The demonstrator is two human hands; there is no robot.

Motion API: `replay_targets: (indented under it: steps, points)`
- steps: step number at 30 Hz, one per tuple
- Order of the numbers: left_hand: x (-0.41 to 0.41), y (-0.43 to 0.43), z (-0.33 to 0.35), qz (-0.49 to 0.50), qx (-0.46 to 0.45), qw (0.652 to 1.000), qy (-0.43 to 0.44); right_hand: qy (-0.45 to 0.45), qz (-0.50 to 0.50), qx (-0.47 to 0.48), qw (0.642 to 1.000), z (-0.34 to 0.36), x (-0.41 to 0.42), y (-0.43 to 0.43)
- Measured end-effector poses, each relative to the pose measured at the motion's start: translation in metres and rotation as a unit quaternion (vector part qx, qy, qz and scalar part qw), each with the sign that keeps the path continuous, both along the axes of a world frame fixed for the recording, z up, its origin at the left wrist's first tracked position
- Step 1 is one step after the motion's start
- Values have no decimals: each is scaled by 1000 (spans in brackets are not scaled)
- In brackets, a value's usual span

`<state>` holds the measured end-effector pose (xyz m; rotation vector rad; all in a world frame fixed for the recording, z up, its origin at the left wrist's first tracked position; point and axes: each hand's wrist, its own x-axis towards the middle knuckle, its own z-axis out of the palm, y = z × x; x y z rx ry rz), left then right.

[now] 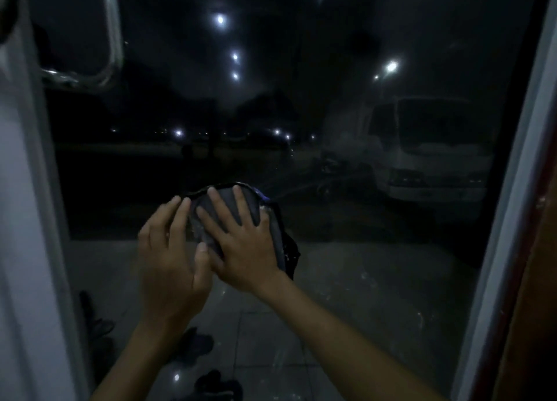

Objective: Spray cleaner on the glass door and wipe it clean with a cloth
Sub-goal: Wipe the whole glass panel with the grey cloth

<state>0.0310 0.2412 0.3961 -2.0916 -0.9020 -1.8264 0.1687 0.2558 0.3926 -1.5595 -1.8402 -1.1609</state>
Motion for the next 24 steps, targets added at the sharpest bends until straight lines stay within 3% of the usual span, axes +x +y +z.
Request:
replay_targets:
  steps: [5,8,13,20,24]
  points:
    - [18,3,-19,-86,-68,994,-27,-85,36,9,996,14,35,-18]
    - [48,2,-28,-64,-97,993,-15,-122,58,44,990,23,67,-37]
    - [89,8,-31,24,-116,993,-11,-43,73,110,990,38,110,-85]
    - [127,30,-14,104,40,989,96,1,43,144,989,44,155,-119]
    - [131,33,-8,94,188,951,228,31,47,168,984,32,151,-113]
